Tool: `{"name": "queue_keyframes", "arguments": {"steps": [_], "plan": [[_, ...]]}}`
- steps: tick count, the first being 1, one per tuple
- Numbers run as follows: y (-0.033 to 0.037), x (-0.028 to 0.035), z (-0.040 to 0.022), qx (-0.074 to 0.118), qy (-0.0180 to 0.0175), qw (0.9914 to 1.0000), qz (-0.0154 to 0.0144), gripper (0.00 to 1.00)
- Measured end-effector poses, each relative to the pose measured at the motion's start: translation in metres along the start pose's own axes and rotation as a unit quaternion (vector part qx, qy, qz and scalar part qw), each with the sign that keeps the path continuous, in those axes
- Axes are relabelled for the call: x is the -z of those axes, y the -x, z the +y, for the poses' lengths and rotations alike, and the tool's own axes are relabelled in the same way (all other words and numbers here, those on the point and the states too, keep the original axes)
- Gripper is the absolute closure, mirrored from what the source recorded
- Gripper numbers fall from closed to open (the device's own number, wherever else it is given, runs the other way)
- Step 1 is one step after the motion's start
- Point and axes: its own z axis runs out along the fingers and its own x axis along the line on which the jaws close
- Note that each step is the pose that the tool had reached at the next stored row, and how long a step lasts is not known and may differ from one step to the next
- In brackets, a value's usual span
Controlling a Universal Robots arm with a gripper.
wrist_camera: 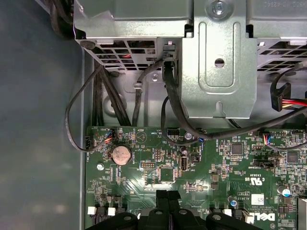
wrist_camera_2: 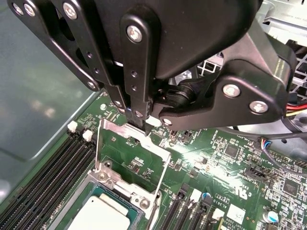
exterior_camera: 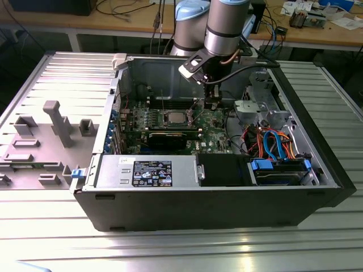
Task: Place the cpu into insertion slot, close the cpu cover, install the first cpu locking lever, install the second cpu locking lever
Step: 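Close the cpu cover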
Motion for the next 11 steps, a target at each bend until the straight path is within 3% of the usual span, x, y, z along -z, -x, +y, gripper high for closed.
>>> {"name": "queue_keyframes", "arguments": {"steps": [11], "plan": [[0.0,-0.0005,-0.002,0.0,0.0,1.0,0.0,0.89]]}}
